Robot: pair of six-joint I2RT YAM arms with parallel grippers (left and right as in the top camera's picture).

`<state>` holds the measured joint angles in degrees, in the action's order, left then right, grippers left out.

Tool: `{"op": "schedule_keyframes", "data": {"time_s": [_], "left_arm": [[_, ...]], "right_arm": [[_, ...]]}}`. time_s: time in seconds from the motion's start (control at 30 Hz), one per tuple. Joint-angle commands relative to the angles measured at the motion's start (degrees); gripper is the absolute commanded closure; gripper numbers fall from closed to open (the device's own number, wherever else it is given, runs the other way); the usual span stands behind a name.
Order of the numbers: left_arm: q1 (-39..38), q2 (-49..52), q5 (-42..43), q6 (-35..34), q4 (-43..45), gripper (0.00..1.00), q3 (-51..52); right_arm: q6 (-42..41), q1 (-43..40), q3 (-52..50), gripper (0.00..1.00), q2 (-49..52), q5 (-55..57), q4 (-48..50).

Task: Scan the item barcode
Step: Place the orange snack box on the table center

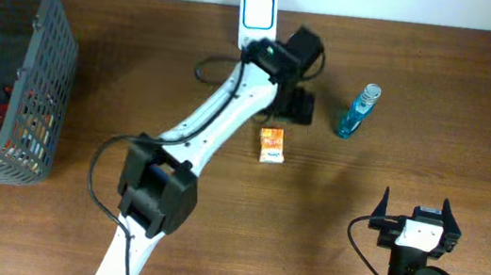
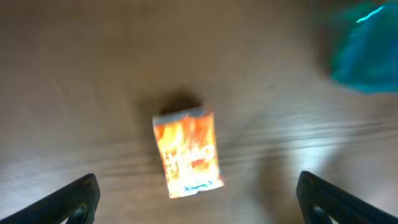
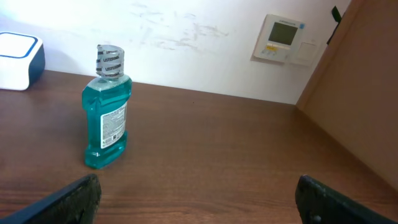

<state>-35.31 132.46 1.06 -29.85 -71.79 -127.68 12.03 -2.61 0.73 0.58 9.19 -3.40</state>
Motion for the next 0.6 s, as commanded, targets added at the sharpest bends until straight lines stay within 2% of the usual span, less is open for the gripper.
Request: {"op": "schedule_keyframes", "data": {"time_s": [0.0, 0.03, 0.1, 0.13, 0.17, 0.2, 0.27, 0.37, 0.4, 0.43, 0.5, 0.53, 0.57], "left_arm": [[5.35, -1.03, -5.53, 5.70, -9.55, 0.01, -21.07], [7.30, -1.05, -8.17, 8.28, -12.26, 0.01, -27.80], [17.66, -1.46, -12.90, 8.26, -22.14, 0.01, -50.07], [22.01, -3.02, -12.87, 6.84, -23.10, 0.01, -51.98], [28.20, -5.53, -12.68, 3.80, -24.41, 0.01, -51.84], [33.33, -6.97, -10.97, 3.63, -24.92, 0.01, -51.82], [41.88, -9.35, -0.26, 5.99, -24.92, 0.00, -51.82], [52.33, -11.02, 0.70, 7.65, -24.94, 0.01, -51.25], [53.83, -11.02, -1.81, 7.37, -24.94, 0.01, -50.18], [56.39, -11.02, -8.66, 5.33, -24.94, 0.01, -46.66], [59.91, -11.02, -13.44, 2.14, -24.92, 0.01, -38.95], [62.60, -11.02, -15.43, -2.49, -24.83, 0.01, -32.81], [66.14, -10.97, -19.93, -4.90, -20.72, 0.01, -23.21]], "right_arm": [[-0.26, 0.35, -0.42, 0.01, -0.37, 0.50, -0.28], [-0.26, 0.35, -0.42, 0.01, -0.37, 0.50, -0.28], [-0.26, 0.35, -0.42, 0.02, -0.37, 0.50, -0.28], [-0.26, 0.35, -0.42, 0.02, -0.37, 0.50, -0.28], [-0.26, 0.35, -0.42, 0.01, -0.37, 0.50, -0.28], [-0.26, 0.35, -0.42, 0.01, -0.37, 0.50, -0.28], [-0.26, 0.35, -0.42, 0.01, -0.37, 0.50, -0.28], [-0.26, 0.35, -0.42, 0.02, -0.37, 0.50, -0.28], [-0.26, 0.35, -0.42, 0.01, -0.37, 0.50, -0.28], [-0.26, 0.35, -0.42, 0.01, -0.37, 0.50, -0.28], [-0.24, 0.35, -0.42, 0.02, -0.37, 0.50, -0.28], [-0.26, 0.35, -0.42, 0.02, -0.37, 0.50, -0.28], [-0.26, 0.35, -0.42, 0.01, -0.37, 0.50, -0.28]]}}
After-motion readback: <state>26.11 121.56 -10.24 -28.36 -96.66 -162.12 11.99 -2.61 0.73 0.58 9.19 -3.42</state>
